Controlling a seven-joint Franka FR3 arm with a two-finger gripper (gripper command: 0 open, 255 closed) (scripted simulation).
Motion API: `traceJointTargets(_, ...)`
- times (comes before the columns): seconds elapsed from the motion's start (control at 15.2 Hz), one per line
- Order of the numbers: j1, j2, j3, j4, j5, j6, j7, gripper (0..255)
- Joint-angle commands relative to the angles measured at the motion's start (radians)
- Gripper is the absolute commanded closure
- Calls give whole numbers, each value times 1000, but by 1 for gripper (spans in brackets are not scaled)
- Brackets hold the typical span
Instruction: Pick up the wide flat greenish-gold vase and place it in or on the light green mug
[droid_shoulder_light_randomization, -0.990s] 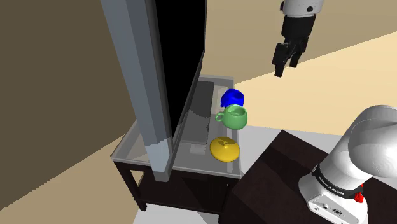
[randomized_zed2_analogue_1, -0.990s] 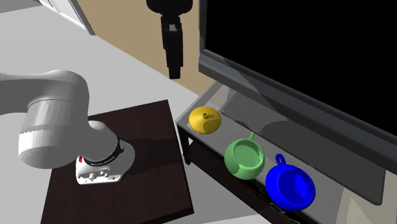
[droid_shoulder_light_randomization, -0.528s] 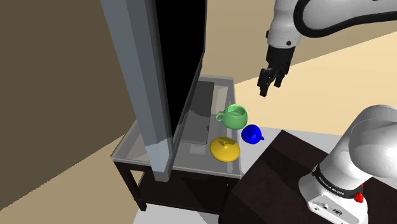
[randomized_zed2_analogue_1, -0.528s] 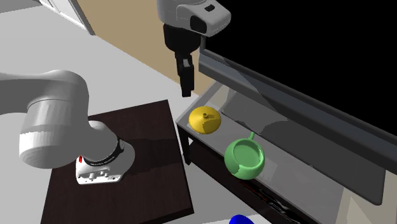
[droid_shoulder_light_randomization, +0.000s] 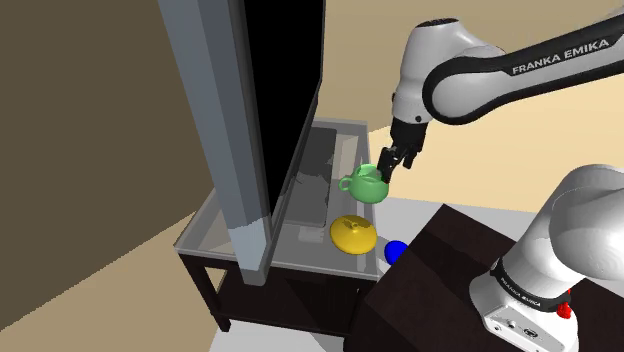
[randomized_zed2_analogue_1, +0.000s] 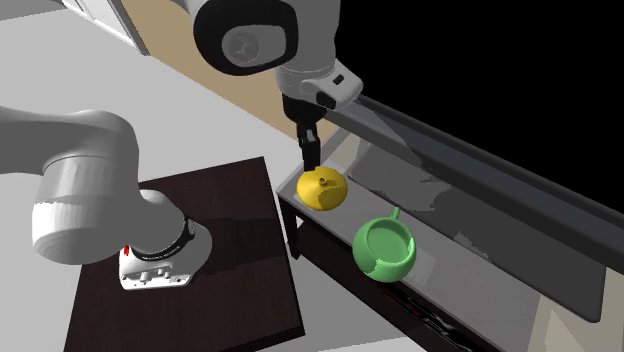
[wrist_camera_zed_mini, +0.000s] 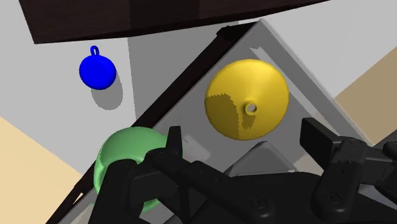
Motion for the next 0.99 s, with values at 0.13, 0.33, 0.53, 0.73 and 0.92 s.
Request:
traceJointTargets(0.13, 13, 125, 16, -43, 19, 194, 12, 0)
traceJointTargets(0.33, 23, 243, 28, -55, 31, 342, 20, 0)
traceJointTargets(0.53, 30, 377, 41, -49, 39, 487, 30, 0)
traceJointTargets(0.73, 35, 519, 53, -26, 37, 624, 43, 0)
traceJointTargets(0.92, 37, 609, 58, -7, 28, 703, 55, 0)
